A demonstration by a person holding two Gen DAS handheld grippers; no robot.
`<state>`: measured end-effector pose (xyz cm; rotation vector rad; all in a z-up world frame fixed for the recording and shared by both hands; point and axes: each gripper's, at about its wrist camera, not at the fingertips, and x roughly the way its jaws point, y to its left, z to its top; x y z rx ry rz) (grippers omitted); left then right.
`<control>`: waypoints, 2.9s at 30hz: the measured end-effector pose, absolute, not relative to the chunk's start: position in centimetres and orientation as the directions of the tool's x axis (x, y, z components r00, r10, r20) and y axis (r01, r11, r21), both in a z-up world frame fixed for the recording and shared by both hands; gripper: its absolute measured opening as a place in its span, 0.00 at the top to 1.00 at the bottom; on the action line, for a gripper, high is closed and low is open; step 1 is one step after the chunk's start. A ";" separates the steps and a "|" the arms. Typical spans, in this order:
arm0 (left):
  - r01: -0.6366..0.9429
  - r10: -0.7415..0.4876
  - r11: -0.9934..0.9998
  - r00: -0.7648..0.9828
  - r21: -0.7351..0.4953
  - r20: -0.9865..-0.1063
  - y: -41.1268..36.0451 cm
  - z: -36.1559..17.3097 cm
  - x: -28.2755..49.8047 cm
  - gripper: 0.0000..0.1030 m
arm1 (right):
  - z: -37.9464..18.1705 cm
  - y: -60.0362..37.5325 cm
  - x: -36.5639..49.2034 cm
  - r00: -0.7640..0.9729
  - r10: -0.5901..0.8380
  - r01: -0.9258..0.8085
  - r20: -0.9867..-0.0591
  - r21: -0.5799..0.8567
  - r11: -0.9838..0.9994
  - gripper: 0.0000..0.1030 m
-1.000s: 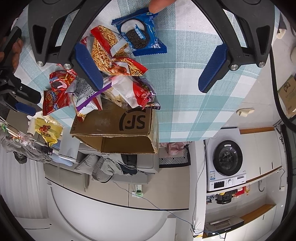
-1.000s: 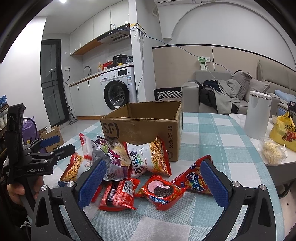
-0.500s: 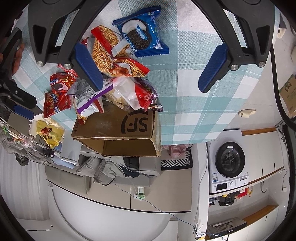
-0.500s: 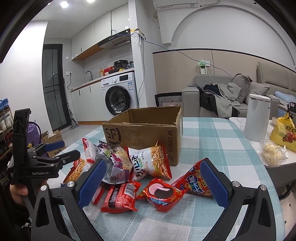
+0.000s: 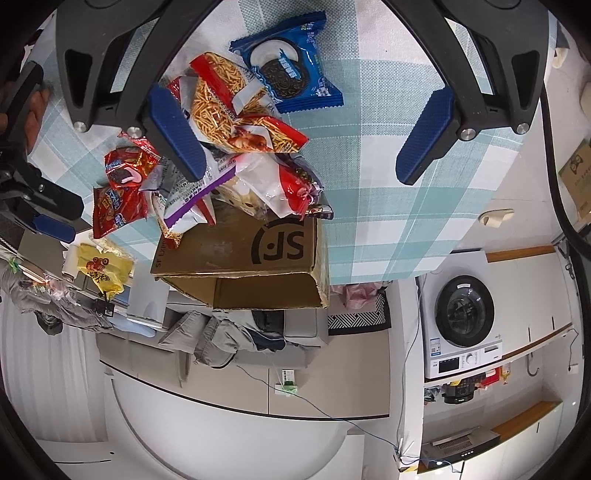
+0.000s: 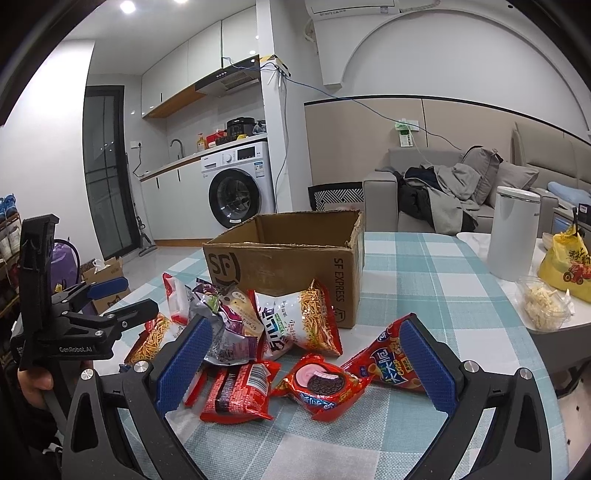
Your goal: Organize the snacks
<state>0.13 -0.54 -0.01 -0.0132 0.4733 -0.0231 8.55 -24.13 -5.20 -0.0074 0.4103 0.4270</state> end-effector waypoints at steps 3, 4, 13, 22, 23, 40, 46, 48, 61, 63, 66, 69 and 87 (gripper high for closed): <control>0.019 -0.025 1.000 0.890 -0.017 -0.455 -0.5 0.0 0.2 0.00 | -5.2 -24.1 8.5 0.829 0.403 -0.407 -0.387 0.076 0.910 0.00; 0.019 -0.025 1.000 0.890 -0.016 -0.455 -0.5 0.0 0.2 0.00 | -5.2 -24.2 8.5 0.829 0.403 -0.407 -0.387 0.076 0.910 0.00; 0.015 -0.023 1.000 0.891 -0.022 -0.453 -0.4 -0.1 0.2 0.00 | -5.4 -24.1 8.7 0.836 0.370 -0.379 -0.405 0.059 0.923 0.00; 0.011 -0.020 1.000 0.889 -0.022 -0.457 -0.3 -0.1 0.1 0.00 | -5.8 -25.2 9.7 0.827 0.360 -0.345 -0.431 0.117 0.931 0.00; 0.010 -0.021 1.000 0.888 -0.025 -0.460 -0.2 -0.1 0.2 0.00 | -5.8 -25.2 9.7 0.825 0.360 -0.343 -0.436 0.119 0.932 0.00; 0.007 -0.039 0.998 0.857 -0.065 -0.514 0.9 -0.6 0.7 0.00 | -6.6 -26.0 11.1 0.792 0.299 -0.288 -0.532 0.107 0.952 0.00; 0.019 -0.070 0.995 0.840 -0.100 -0.538 1.5 -0.7 0.2 0.00 | -6.9 -25.1 11.2 0.760 0.312 -0.325 -0.570 0.083 0.942 0.00; 0.022 -0.078 0.994 0.833 -0.109 -0.548 1.5 -0.8 0.1 0.00 | -7.1 -24.7 11.3 0.743 0.321 -0.336 -0.588 0.087 0.938 0.00; 0.077 -0.119 0.993 0.791 -0.095 -0.600 -0.2 -1.7 0.1 0.00 | -9.5 -24.1 12.9 0.640 0.300 -0.303 -0.708 0.127 0.945 0.07; 0.088 -0.131 0.991 0.784 -0.101 -0.607 -0.5 -1.7 0.2 0.00 | -9.7 -24.0 13.2 0.625 0.302 -0.302 -0.719 0.135 0.944 0.09; 0.100 -0.144 0.989 0.772 -0.106 -0.620 -0.8 -1.9 0.6 0.00 | -10.2 -23.5 13.9 0.603 0.302 -0.304 -0.738 0.137 0.943 0.13; 0.108 -0.152 0.988 0.763 -0.108 -0.629 -1.1 -2.1 0.9 0.00 | -10.5 -23.0 14.3 0.591 0.289 -0.308 -0.753 0.121 0.944 0.15; 0.214 -0.277 0.960 0.660 -0.179 -0.698 -3.7 -3.8 3.6 0.22 | -11.5 -22.1 15.5 0.560 0.291 -0.318 -0.776 0.123 0.940 0.21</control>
